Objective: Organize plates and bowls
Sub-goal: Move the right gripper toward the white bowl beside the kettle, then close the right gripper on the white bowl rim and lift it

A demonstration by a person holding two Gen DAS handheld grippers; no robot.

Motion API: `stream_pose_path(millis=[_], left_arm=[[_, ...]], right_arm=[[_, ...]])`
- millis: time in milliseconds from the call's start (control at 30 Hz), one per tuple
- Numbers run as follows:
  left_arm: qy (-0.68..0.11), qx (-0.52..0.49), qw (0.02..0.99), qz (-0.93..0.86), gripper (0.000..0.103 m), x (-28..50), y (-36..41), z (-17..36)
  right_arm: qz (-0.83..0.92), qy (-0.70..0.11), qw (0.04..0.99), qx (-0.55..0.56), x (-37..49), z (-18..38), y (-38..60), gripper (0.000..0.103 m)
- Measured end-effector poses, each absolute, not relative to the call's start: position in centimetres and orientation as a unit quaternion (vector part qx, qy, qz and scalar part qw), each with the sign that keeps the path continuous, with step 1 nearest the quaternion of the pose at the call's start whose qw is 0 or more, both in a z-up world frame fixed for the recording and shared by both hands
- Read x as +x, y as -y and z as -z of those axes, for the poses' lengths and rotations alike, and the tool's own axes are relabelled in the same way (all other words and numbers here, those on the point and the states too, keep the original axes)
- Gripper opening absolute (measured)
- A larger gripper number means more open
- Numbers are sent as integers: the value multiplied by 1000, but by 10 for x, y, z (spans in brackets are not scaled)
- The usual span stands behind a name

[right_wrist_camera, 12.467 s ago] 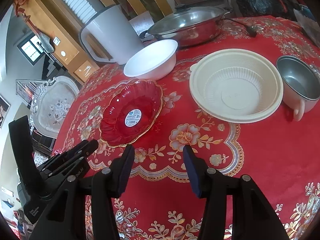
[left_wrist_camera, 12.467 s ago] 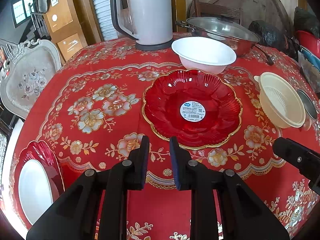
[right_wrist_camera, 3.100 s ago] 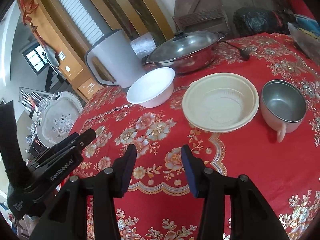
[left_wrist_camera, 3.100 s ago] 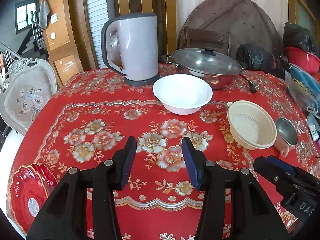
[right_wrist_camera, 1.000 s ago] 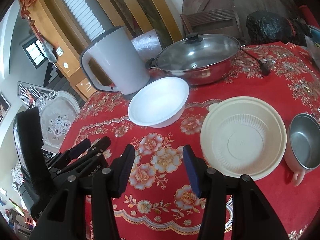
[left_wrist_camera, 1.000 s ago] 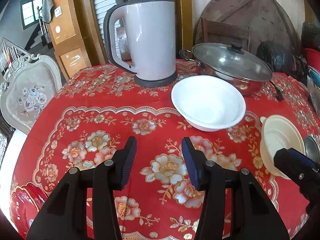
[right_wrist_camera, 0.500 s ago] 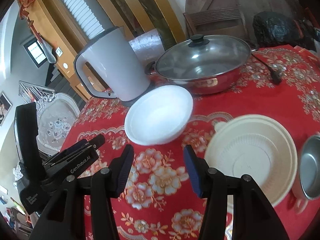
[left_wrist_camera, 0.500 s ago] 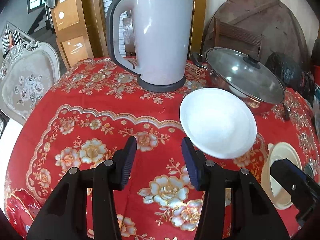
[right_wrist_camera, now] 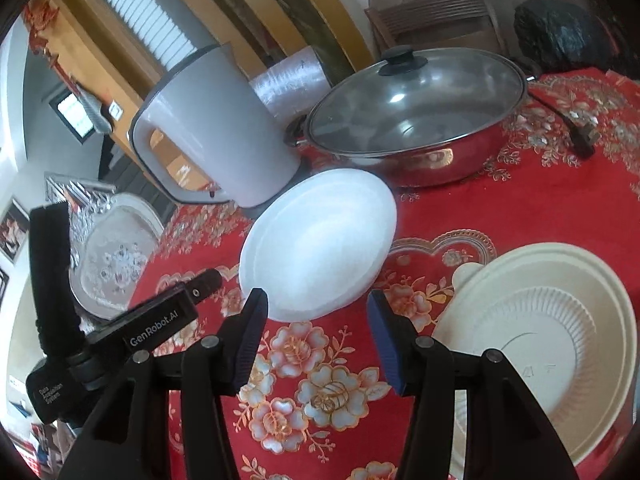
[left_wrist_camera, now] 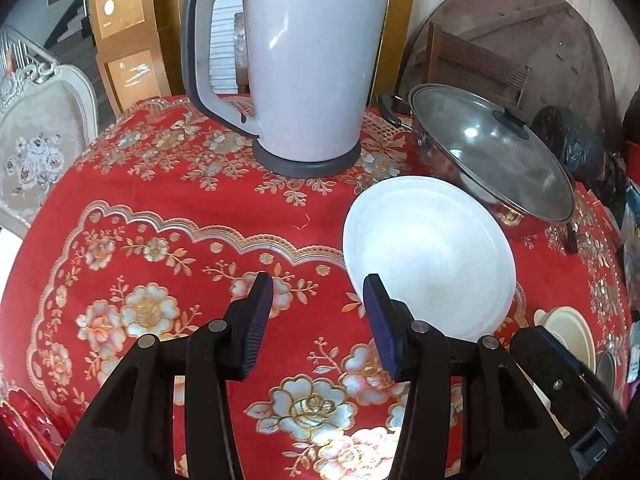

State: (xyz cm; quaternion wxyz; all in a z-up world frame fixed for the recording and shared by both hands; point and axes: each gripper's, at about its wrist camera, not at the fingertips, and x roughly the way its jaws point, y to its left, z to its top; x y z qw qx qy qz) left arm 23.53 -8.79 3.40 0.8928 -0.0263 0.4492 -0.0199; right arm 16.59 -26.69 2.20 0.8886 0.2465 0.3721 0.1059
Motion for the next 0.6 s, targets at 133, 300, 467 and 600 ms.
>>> stream_pose_path(millis=[133,300,467,600], left_arm=[[-450,-30,892,14,47,243,89,-31],[-437,-27,899,18,47,247,93,-32],[-445,-23,895,17,47,255,97,-24],[-451,-18,892,14,47,260,99,-17]], right_arm=[[-101,-371,886,259,168,-15,269,52],[-89,-342,893,277,162,-14,276,53],[-85,-340,891,290,164,-7,279,60],[-83,-336,895,281,168,-7,275,60]])
